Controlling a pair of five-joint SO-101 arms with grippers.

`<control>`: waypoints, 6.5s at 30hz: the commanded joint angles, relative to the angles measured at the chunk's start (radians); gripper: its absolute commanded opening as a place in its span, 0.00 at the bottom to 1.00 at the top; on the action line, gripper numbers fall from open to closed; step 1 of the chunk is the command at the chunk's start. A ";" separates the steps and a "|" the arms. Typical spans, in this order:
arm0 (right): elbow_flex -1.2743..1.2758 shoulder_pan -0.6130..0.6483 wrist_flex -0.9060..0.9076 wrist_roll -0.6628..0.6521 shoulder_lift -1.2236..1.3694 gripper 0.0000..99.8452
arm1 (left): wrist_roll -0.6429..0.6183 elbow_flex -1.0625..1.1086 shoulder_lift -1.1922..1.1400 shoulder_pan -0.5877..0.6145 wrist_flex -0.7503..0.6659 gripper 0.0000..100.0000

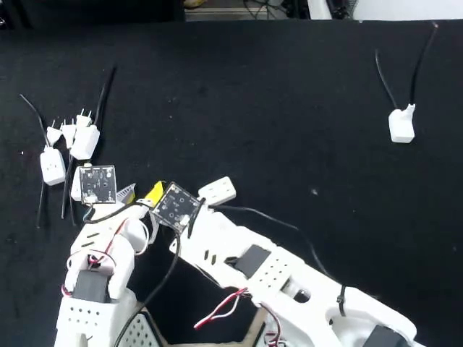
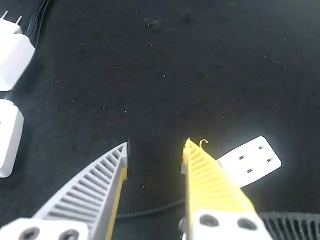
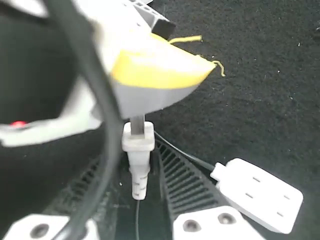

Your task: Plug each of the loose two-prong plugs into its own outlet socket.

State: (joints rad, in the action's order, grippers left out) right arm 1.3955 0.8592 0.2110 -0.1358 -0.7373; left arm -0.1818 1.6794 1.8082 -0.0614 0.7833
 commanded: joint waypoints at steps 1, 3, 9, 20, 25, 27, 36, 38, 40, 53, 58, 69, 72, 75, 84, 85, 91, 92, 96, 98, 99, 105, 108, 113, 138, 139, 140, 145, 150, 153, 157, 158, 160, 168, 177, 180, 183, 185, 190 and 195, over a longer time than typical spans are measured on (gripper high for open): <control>-0.008 -0.015 -0.005 0.012 -0.101 0.01 | 0.012 0.019 0.006 0.001 0.002 0.18; -0.012 -0.015 0.064 0.012 -0.173 0.01 | 0.012 0.019 0.006 0.001 0.002 0.18; 0.028 -0.018 0.196 0.011 -0.401 0.01 | 0.012 0.019 0.006 0.001 0.002 0.18; 0.120 -0.021 0.201 0.011 -0.578 0.01 | 0.012 0.019 0.006 0.001 0.000 0.18; 0.120 -0.021 0.198 0.011 -0.575 0.01 | 0.012 0.019 0.006 0.001 0.002 0.18; 0.117 -0.021 0.195 0.011 -0.579 0.01 | 0.012 0.019 0.006 0.001 0.002 0.18; 0.087 -0.023 0.201 0.018 -0.581 0.01 | 0.012 0.019 0.006 0.001 0.000 0.18; 0.087 -0.023 0.201 0.020 -0.581 0.01 | 0.012 0.019 0.006 0.001 -0.003 0.18; 0.087 -0.023 0.199 0.020 -0.581 0.01 | 0.012 0.019 0.006 0.001 -0.005 0.18; 0.088 -0.023 0.199 0.103 -0.581 0.01 | 0.012 0.019 0.006 0.004 -0.006 0.18; 0.090 -0.023 0.199 0.104 -0.579 0.01 | 0.012 0.019 0.006 0.004 -0.006 0.18; 0.090 -0.023 0.201 0.107 -0.581 0.01 | 0.012 0.019 0.006 0.005 -0.006 0.18; 0.090 -0.023 0.198 0.143 -0.581 0.01 | 0.012 0.018 0.006 0.005 -0.006 0.18; 0.090 -0.023 0.196 0.150 -0.581 0.01 | 0.012 0.018 0.006 0.002 -0.006 0.18; 0.090 -0.040 0.203 0.137 -0.579 0.01 | 0.012 0.008 0.006 0.012 -0.006 0.18; 0.091 -0.058 0.204 0.118 -0.578 0.01 | 0.012 -0.001 0.006 0.016 -0.006 0.18; 0.031 -0.120 0.368 0.098 -0.572 0.01 | 0.005 -0.084 0.006 0.157 -0.006 0.18; 0.013 -0.120 0.399 0.098 -0.572 0.01 | 0.005 -0.085 0.006 0.177 -0.006 0.18; -0.030 -0.166 0.465 0.092 -0.572 0.01 | 0.005 -0.079 0.006 0.232 -0.006 0.18; -0.050 -0.232 0.474 0.095 -0.570 0.01 | 0.006 -0.079 0.006 0.251 0.002 0.18; -0.061 -0.262 0.486 0.095 -0.570 0.01 | 0.011 -0.077 0.006 0.262 0.003 0.18; -0.193 -0.379 0.601 0.091 -0.570 0.01 | 0.014 -0.077 0.006 0.375 0.003 0.18; -0.275 -0.434 0.660 0.072 -0.570 0.01 | 0.015 -0.061 0.006 0.395 -0.005 0.18; -0.337 -0.453 0.720 0.005 -0.533 0.01 | 0.098 -0.041 0.006 0.392 -0.006 0.18; -1.012 -0.489 1.080 -0.051 0.446 0.01 | 0.212 0.021 0.005 0.392 0.032 0.18; -1.044 -0.491 1.096 -0.051 0.483 0.01 | 0.190 0.021 0.005 0.392 0.040 0.18; -1.076 -0.491 1.115 -0.051 0.521 0.01 | 0.178 0.021 0.005 0.392 0.043 0.18; -1.290 -0.489 1.277 -0.049 0.707 0.01 | 0.175 0.021 0.000 0.392 0.044 0.18; -1.481 -0.502 1.425 -0.044 0.868 0.01 | 0.175 0.021 -0.003 0.394 0.048 0.18; -1.567 -0.505 1.471 -0.044 0.946 0.01 | 0.175 0.021 -0.003 0.394 0.048 0.18; -1.673 -0.502 1.530 -0.044 1.032 0.01 | 0.175 0.021 -0.003 0.394 0.048 0.18; -1.699 -0.502 1.542 -0.044 1.052 0.01 | 0.175 0.021 -0.003 0.394 0.048 0.18; -1.727 -0.506 1.550 -0.044 1.089 0.01 | 0.175 0.021 -0.003 0.395 0.048 0.18; -1.741 -0.505 1.550 -0.044 1.167 0.01 | 0.175 0.021 -0.003 0.401 0.048 0.18; -1.741 -0.517 1.534 -0.044 1.173 0.01 | 0.175 0.021 -0.003 0.401 0.048 0.18; -1.736 -0.512 1.510 -0.044 1.173 0.01 | 0.175 0.021 -0.003 0.401 0.048 0.18; -1.736 -0.512 1.498 -0.043 1.175 0.01 | 0.175 0.021 -0.003 0.401 0.048 0.18; -1.739 -0.512 1.502 -0.043 1.175 0.01 | 0.175 0.021 -0.003 0.401 0.048 0.18; -1.741 -0.499 1.499 -0.043 1.184 0.01 | 0.175 0.021 -0.003 0.401 0.048 0.18; -1.801 -0.483 1.504 -0.043 1.250 0.01 | 0.175 0.021 -0.003 0.401 0.048 0.18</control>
State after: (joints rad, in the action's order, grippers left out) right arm -0.3214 0.3590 1.7192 -0.1788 0.5010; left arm 0.0069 1.6794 1.8082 0.3330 0.8278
